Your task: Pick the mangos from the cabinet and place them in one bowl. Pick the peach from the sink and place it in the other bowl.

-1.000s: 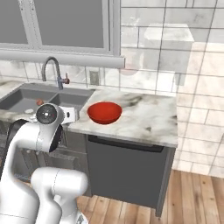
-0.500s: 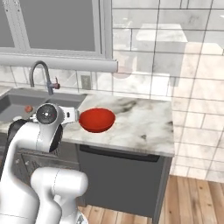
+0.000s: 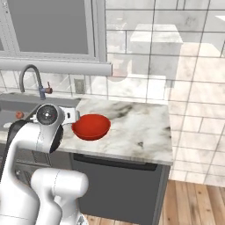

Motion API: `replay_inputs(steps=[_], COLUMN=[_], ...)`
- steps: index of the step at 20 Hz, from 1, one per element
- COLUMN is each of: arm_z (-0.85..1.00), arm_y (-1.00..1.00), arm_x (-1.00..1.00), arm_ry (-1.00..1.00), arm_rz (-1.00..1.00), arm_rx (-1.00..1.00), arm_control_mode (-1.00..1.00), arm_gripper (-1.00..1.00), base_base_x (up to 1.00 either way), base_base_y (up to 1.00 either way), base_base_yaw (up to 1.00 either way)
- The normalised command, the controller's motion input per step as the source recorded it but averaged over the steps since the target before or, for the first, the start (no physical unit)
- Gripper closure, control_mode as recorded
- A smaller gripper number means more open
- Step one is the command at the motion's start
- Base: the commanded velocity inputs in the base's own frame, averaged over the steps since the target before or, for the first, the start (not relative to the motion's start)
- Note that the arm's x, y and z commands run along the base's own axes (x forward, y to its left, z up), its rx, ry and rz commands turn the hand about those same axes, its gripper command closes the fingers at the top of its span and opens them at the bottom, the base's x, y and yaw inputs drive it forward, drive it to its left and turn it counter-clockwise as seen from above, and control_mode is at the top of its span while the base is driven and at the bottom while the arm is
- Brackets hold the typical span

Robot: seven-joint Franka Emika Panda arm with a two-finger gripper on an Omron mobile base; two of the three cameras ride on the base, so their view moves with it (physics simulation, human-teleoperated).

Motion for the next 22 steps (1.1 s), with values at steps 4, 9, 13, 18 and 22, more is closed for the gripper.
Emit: replay_inputs(steps=[4, 9, 13, 18, 22], arm_z=[0.0, 0.0, -0.02, -0.01, 0.0], arm_y=[0.0, 0.0, 0.0, 0.0, 0.0], arm_x=[0.0, 0.0, 0.02, 0.16, 0.44], arm_ry=[0.0, 0.0, 0.0, 0.0, 0.0], arm_rz=[0.0, 0.0, -0.01, -0.04, -0.06], arm_rx=[0.0, 0.0, 0.0, 0.0, 0.0], arm_control_mode=[1.0, 1.0, -1.0, -1.0, -1.0], arm_gripper=[1.0, 1.0, 1.0, 1.0, 1.0], base_base_x=[0.25, 0.13, 0.05, 0.0, 0.0], base_base_y=[0.0, 0.0, 0.02, 0.0, 0.0], base_base_yaw=[-0.06, -0.04, -0.02, 0.0, 0.0])
